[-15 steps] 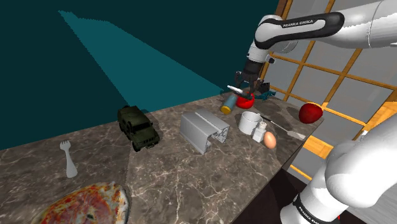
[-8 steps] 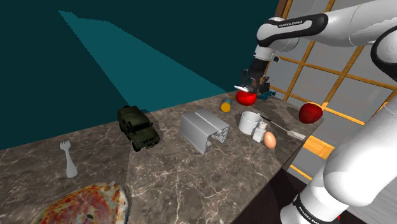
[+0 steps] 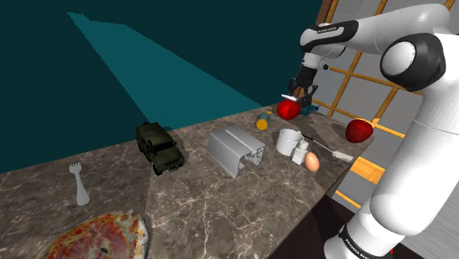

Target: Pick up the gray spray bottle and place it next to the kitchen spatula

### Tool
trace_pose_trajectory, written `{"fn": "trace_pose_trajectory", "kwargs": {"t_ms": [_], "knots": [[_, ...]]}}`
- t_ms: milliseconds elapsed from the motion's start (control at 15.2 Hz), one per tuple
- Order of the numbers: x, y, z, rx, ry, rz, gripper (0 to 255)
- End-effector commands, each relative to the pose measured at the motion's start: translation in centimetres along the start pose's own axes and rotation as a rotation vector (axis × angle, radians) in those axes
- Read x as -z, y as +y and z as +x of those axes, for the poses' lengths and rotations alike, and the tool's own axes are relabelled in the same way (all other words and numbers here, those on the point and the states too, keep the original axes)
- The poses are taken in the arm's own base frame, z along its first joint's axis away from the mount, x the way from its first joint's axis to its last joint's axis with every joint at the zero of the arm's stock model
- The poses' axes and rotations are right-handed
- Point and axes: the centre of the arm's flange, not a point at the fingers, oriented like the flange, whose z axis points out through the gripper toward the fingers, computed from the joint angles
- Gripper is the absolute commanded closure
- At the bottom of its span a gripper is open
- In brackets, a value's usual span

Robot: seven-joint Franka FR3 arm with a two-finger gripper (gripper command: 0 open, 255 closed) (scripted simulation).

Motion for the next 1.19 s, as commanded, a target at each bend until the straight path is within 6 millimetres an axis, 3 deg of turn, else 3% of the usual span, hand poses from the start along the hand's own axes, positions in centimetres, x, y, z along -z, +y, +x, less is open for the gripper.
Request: {"fn": "trace_pose_trajectory", "kwargs": {"t_ms": [0,462,1122], "knots": [[0.4,0.3,2.3,0.002,0.0,0.0,255],[1.4,1.0,11.5,0.002,0.0,0.0,255],[-3.3,1.2,12.3,0.002,0.0,0.0,255]]}}
